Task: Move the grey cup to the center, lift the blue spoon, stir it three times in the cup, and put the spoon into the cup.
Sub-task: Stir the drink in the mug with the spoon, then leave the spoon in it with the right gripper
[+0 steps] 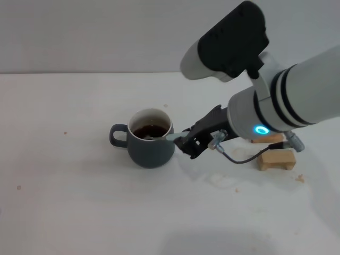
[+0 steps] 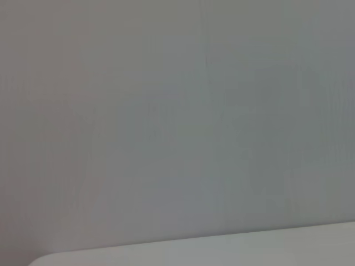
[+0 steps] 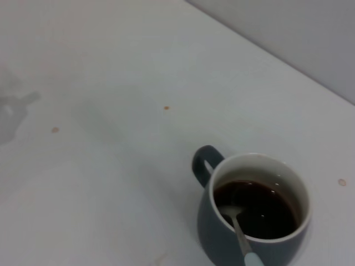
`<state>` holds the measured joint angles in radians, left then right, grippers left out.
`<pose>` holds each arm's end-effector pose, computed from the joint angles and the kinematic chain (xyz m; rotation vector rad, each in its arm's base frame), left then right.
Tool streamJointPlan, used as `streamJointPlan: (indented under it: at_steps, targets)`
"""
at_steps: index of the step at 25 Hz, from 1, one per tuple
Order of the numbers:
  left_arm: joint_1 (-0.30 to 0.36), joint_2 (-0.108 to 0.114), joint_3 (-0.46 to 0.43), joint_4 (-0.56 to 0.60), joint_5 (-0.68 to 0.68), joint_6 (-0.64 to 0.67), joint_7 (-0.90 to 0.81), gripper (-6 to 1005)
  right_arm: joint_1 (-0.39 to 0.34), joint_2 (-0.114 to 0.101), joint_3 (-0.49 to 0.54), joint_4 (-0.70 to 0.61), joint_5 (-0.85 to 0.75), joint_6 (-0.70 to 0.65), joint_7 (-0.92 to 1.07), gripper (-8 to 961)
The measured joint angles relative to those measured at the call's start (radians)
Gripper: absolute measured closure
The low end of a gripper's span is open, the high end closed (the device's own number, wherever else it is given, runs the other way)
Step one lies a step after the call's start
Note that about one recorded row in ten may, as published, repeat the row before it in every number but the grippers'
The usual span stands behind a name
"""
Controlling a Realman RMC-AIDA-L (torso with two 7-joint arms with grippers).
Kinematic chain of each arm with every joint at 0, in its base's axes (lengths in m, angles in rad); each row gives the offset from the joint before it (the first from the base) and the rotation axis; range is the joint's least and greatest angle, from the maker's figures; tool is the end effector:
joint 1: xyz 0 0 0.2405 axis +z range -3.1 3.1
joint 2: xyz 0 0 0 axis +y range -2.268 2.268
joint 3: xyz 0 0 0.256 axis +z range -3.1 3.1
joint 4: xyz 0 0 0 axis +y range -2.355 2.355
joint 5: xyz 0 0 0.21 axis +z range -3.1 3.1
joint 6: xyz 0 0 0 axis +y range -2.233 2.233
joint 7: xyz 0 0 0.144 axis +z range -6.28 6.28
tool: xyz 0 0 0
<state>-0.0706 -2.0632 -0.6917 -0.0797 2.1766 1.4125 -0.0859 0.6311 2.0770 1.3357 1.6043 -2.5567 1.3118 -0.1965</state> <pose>-0.4116 0.1828 0.0112 -1.4755 -0.5508 -0.4603 0.0715 0.3319 -0.0523 -2.6227 0.6608 -0.2109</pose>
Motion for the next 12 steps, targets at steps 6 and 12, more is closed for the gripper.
streamJointPlan:
  at_steps: [6, 12]
  targets:
    - [0.002, 0.000, 0.000, 0.000, 0.000, 0.002, 0.000, 1001, 0.028, 0.000, -0.013, -0.054, 0.005, -0.042, -0.012, 798]
    - [0.007, 0.000, 0.000, 0.000, 0.000, 0.002, -0.002, 1001, 0.051, -0.002, -0.002, -0.110, 0.002, -0.098, -0.036, 798]
